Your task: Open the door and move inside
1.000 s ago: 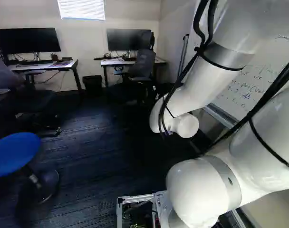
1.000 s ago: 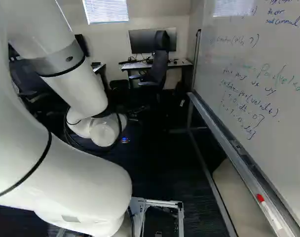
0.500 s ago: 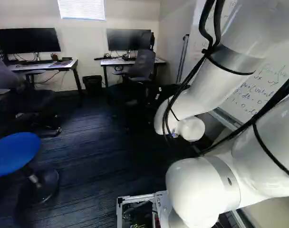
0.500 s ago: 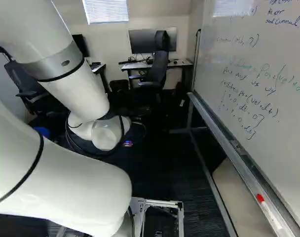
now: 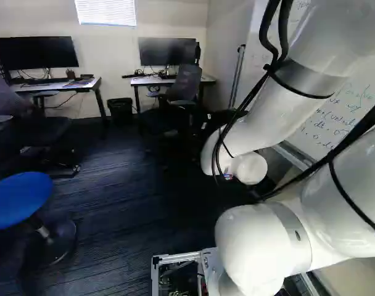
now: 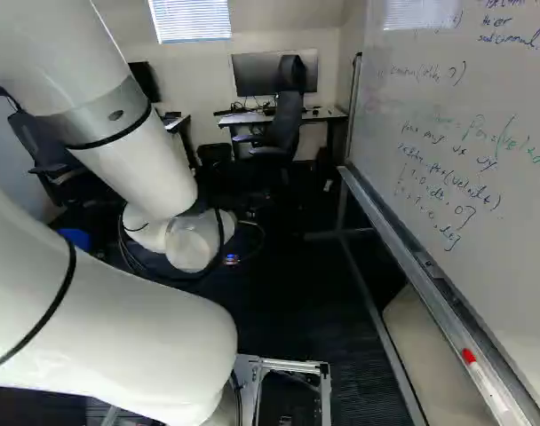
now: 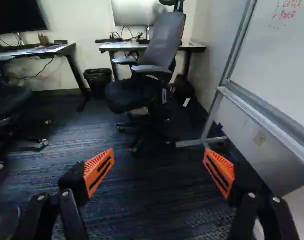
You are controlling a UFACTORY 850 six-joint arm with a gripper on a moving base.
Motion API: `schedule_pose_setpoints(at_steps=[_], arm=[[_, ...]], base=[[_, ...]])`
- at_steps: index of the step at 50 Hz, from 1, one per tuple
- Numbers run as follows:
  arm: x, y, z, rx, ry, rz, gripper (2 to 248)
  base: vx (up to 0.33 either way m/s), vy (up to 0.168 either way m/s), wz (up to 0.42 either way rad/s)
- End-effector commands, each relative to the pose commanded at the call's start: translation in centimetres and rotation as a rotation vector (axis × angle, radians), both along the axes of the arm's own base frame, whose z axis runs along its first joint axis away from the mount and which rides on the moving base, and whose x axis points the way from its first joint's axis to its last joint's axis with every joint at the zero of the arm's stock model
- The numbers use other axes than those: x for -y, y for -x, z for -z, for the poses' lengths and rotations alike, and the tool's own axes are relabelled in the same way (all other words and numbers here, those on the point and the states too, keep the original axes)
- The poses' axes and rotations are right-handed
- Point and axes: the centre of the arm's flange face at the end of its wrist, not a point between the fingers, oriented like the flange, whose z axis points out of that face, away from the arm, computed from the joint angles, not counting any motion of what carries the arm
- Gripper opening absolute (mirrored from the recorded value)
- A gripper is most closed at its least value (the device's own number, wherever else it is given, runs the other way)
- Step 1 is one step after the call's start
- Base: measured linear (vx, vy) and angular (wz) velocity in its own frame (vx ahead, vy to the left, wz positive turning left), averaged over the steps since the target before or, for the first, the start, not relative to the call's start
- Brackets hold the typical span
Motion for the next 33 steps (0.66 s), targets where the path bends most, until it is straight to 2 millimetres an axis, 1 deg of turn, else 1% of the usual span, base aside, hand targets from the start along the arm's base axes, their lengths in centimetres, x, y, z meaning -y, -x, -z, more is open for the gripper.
schedule_pose_setpoints(at_steps=[33], arm=[[0.00,0.00,0.00,0.000,0.000,0.000,247]], base=[[0.000,0.000,0.000]])
